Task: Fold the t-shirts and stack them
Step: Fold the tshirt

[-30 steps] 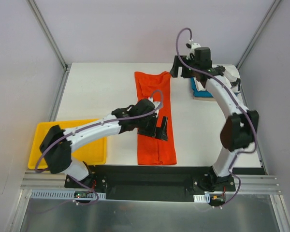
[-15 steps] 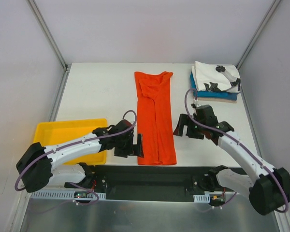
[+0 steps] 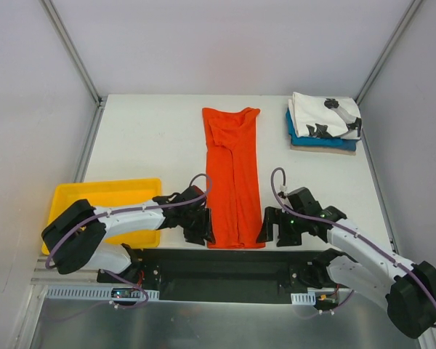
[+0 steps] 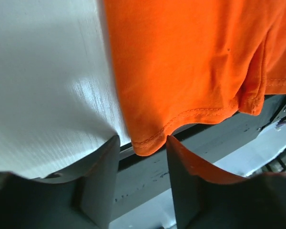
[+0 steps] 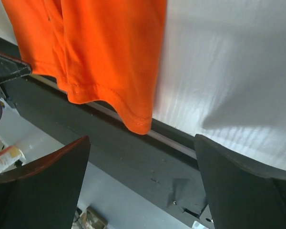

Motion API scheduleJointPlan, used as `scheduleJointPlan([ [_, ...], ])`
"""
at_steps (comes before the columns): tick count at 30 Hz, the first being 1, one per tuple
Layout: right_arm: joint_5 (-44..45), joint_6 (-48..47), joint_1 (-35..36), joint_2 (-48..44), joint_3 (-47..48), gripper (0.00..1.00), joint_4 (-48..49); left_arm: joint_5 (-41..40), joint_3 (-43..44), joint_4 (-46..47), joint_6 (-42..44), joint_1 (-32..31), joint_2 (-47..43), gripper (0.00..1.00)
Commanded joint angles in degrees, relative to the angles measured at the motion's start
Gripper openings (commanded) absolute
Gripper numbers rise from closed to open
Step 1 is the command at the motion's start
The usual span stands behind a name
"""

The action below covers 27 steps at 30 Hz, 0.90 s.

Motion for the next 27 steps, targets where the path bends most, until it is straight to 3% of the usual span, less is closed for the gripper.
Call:
scheduleJointPlan([
  [1, -3.54, 2.64, 2.03, 1.44, -0.89, 0.91, 2.35, 3.2, -0.18, 1.62, -1.0, -0.15, 1.78, 0.39],
  [2, -2.32, 2.91, 2.03, 1.71, -1.41, 0.86, 2.61, 3.37, -0.36, 1.54, -1.09, -0.15, 2.13, 0.32],
  [12, 1.3, 5.46, 2.12, 8.03, -2.74, 0.54, 10.26, 3.11, 0.95, 1.71, -0.74, -0.15, 5.91, 0.0],
  [13, 1.3, 6.24, 2.03, 8.56, -2.91, 0.52, 12.0, 3.11, 1.22, 1.8, -0.56, -0.06, 6.52, 0.0],
  [17, 0.16, 6.69, 2.12, 9.54, -2.91, 0.27, 14.31, 3.73, 1.66, 1.8, -0.65, -0.06, 7.32, 0.0],
  [20, -0.28, 6.43, 2.2, 6.83, -3.53, 0.19, 12.2, 4.17, 0.69, 1.71, -1.35, -0.15, 5.83, 0.0],
  [22, -1.16, 6.25, 2.2, 4.54, -4.31, 0.15, 9.22, 4.69, -0.62, 1.71, -2.49, -0.15, 3.72, 0.0],
  [27, -4.32, 7.04, 2.38, -4.26, -5.9, 0.16, 5.34, 7.41, -2.12, 1.45, -1.18, -0.41, -1.55, 0.0],
])
